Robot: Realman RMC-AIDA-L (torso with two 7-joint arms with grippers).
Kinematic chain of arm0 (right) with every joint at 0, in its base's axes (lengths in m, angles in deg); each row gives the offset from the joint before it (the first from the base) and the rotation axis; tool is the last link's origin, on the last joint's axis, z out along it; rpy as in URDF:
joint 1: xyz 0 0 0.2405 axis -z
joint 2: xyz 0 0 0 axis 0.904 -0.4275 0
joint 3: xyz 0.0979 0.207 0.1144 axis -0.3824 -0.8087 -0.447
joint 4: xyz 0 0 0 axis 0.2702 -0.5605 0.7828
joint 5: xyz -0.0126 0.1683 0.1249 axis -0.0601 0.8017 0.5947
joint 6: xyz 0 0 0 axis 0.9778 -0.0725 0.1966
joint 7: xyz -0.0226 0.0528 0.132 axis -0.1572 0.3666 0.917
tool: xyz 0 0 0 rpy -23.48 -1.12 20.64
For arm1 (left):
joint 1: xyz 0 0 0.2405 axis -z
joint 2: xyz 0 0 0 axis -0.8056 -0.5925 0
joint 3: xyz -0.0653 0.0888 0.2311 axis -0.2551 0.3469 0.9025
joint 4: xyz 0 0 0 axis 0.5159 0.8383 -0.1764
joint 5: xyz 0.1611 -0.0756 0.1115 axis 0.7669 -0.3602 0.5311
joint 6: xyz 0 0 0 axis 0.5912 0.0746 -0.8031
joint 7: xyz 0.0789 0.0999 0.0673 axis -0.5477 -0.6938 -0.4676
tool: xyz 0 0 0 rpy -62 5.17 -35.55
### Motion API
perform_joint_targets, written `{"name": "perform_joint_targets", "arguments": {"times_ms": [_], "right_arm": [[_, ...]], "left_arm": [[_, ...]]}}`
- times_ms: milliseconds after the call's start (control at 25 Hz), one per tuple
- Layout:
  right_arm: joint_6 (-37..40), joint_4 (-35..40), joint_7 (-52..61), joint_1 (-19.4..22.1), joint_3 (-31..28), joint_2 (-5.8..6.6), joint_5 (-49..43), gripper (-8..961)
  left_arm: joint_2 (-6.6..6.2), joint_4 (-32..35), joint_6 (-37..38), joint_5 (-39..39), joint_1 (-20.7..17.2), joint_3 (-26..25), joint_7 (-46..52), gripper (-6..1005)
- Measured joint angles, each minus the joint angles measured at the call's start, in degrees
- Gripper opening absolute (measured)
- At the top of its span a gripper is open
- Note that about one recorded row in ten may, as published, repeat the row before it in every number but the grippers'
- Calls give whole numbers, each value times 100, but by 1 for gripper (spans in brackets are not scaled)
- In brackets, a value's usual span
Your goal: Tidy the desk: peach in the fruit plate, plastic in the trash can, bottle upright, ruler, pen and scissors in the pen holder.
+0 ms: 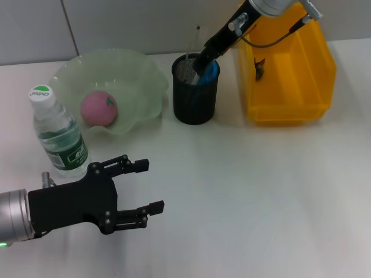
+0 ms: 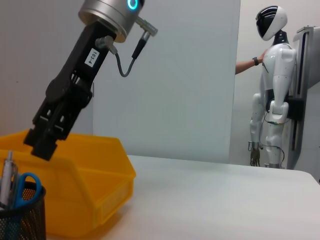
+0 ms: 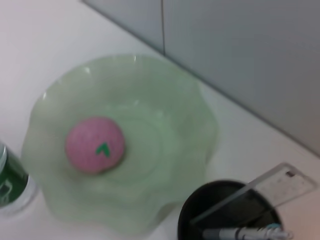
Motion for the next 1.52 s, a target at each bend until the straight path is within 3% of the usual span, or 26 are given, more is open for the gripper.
{"name": "perform_joint_targets", "arguments": {"times_ms": [160, 280, 320, 360, 520, 600, 720, 880, 1040, 1280, 1520], "right_arm": [[-1, 977, -66, 672, 119, -189, 381, 721], [-59, 1572, -130, 1290, 446, -194, 1135, 726], [-208, 1995, -180, 1777, 648, -189, 1703, 728], [-208, 1995, -180, 1777, 648, -189, 1703, 730], [-303, 2535, -501, 2615, 835, -171, 2864, 737], [-290, 2585, -623, 2746, 835, -169, 3056, 741], [-230, 2590, -1328, 3295, 836, -171, 3858, 746], [-16, 1957, -2824, 4000, 754, -159, 5214, 809], [509, 686, -4471, 4314, 286, -143, 6001, 809], [1317, -1510, -6950, 4342, -808, -74, 6126, 809], [1481, -2056, -7803, 4541, -895, -15, 5987, 809]], "left_arm": [[-8, 0, 13, 0, -13, -3, 8, 829], [-8, 0, 14, 0, -23, -15, 9, 829], [-8, 0, 14, 0, -23, -15, 9, 829], [-8, 0, 14, 0, -28, -9, 22, 829], [-8, 0, 14, 0, -29, 4, 43, 829], [-11, 0, 19, 0, -45, 9, 61, 829], [-14, 0, 24, 0, -61, 7, 64, 829], [-23, 0, 44, -1, -89, -4, 67, 829], [-25, 3, 57, 0, -125, -2, 70, 829], [-26, 0, 48, 21, -118, 12, 190, 829], [-18, -2, 35, 51, -109, 21, 290, 828]]}}
